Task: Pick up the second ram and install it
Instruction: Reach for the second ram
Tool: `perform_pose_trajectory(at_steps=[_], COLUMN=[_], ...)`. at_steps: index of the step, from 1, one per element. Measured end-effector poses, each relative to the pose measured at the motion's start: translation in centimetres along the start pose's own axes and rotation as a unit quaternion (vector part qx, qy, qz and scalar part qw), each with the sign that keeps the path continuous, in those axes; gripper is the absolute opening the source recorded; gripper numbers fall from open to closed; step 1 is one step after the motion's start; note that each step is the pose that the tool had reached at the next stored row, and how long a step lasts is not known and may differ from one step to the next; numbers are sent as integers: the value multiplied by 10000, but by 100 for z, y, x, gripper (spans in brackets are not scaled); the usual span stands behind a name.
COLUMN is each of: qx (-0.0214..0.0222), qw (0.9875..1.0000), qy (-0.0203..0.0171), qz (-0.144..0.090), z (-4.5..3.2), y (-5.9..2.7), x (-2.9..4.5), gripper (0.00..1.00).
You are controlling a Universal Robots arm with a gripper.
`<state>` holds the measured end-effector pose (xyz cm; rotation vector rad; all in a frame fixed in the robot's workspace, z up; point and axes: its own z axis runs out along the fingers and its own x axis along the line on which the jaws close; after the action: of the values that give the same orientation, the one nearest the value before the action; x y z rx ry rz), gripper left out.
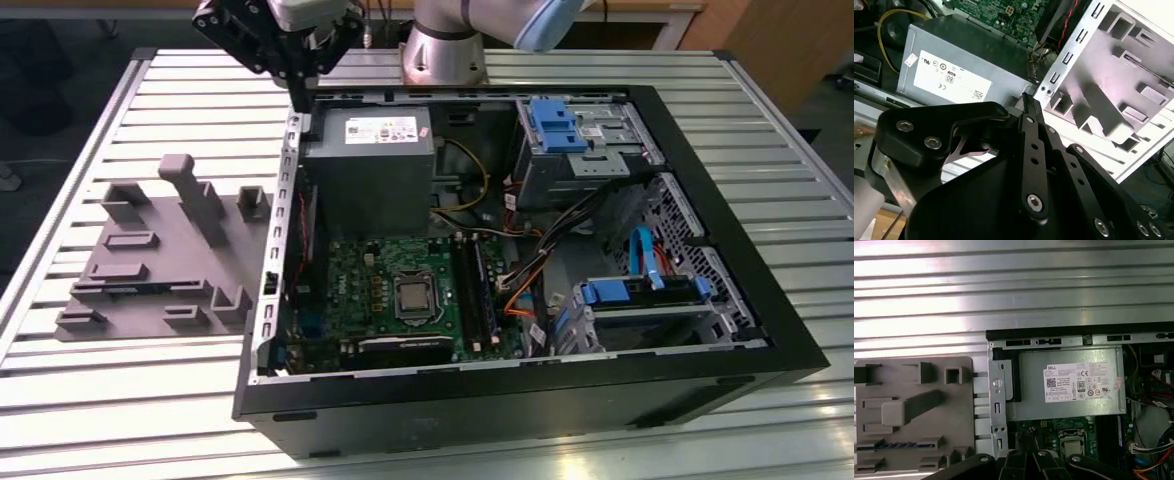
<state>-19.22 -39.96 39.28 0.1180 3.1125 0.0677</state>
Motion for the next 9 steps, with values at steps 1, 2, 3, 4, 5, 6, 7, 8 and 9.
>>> perform_pose_trajectory(at_steps=[1, 2, 3, 4, 5, 6, 7, 8, 9], qx=[0, 0, 0, 0, 0, 0, 0, 0, 0], qw=[10000, 10000, 10000, 10000, 10000, 10000, 10000, 10000, 10000], qy=[0, 0, 0, 0, 0, 0, 0, 0, 0], qz=[0, 0, 0, 0, 0, 0, 0, 0, 0], z=[-1, -1, -2, -3, -8, -8, -9, -9, -10], y=[-8, -18, -29, -38, -103, -113, -124, -135, -147], x=[11, 22, 34, 45, 127, 135, 143, 151, 160], gripper=[11, 11, 11, 11, 11, 11, 11, 11, 11])
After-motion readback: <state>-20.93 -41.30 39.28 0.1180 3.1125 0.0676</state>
